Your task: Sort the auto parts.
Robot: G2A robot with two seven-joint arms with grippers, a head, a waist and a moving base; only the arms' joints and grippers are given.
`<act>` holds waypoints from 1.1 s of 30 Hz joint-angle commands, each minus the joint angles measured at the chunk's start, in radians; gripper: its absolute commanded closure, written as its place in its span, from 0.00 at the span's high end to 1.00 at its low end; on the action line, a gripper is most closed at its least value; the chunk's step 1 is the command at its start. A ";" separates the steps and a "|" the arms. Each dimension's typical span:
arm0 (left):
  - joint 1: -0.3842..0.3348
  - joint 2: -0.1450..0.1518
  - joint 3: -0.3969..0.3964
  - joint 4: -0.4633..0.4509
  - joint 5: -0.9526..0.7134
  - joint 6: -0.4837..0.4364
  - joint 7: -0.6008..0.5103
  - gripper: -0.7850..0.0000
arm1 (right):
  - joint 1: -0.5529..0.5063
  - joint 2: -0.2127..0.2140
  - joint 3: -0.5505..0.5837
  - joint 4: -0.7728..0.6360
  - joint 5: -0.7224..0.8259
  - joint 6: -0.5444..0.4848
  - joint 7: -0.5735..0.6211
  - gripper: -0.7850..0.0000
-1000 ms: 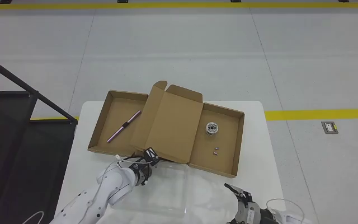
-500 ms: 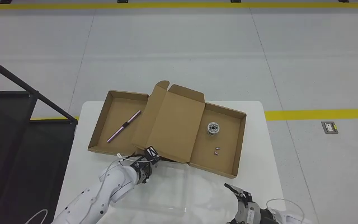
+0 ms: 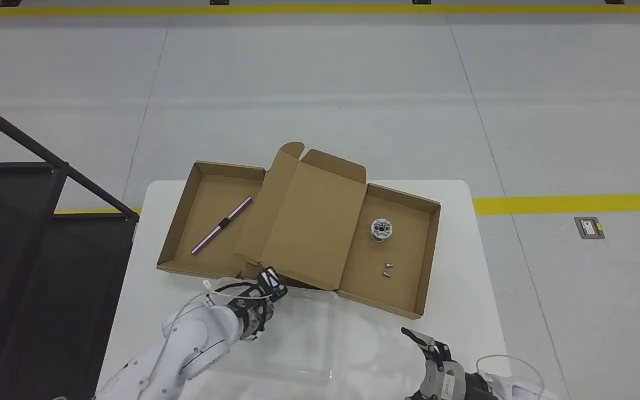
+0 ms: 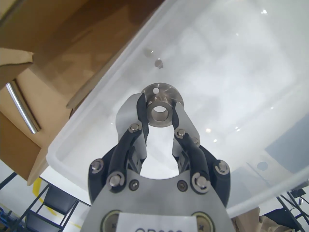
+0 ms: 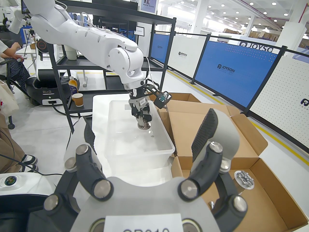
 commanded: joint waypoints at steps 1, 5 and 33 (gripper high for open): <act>0.052 0.018 -0.065 -0.062 -0.037 -0.045 0.005 0.00 | 0.000 0.000 0.000 0.000 0.000 0.000 0.000 1.00; 0.154 0.052 -0.221 -0.157 -0.123 -0.127 0.043 0.00 | 0.000 0.000 0.000 0.000 0.000 0.000 0.000 1.00; 0.414 0.087 -0.758 -0.099 -0.493 -0.251 0.561 0.00 | 0.000 0.000 0.000 0.000 0.000 0.000 0.000 1.00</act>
